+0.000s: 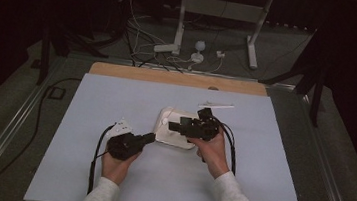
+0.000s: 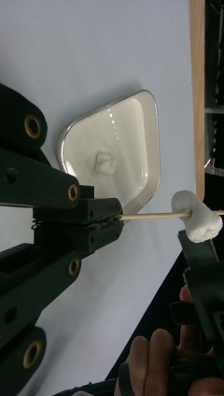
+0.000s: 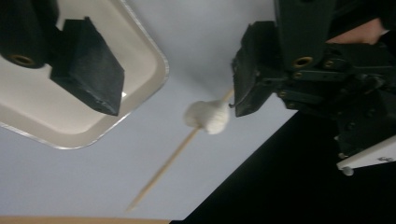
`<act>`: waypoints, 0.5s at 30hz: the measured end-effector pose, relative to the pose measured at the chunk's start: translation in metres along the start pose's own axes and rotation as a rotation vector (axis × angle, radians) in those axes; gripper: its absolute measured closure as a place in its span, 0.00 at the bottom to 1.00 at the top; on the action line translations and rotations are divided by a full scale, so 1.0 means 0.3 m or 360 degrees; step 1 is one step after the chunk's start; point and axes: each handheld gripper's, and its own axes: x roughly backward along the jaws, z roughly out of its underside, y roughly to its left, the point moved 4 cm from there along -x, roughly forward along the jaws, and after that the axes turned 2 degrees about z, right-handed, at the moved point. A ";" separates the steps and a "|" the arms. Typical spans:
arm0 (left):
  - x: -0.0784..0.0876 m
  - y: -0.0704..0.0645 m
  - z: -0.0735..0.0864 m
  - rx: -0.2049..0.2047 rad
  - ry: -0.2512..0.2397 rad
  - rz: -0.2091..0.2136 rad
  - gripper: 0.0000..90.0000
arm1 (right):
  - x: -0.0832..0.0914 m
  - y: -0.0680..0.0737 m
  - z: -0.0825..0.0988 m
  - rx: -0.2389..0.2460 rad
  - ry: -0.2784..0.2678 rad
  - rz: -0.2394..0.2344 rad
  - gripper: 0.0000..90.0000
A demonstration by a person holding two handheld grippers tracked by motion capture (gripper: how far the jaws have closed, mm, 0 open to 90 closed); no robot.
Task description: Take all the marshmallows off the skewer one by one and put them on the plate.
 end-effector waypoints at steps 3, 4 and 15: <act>-0.007 -0.008 0.000 -0.0013 0.0005 0.0003 1.00 | -0.017 0.015 -0.001 -0.0041 0.0025 -0.0075 0.50; -0.007 -0.008 0.000 -0.0013 0.0005 0.0003 1.00 | -0.022 0.019 -0.002 -0.0048 0.0030 -0.0102 0.52; -0.026 -0.033 0.003 -0.0042 0.0021 0.0039 1.00 | -0.045 0.029 -0.005 -0.0088 0.0079 -0.0174 0.68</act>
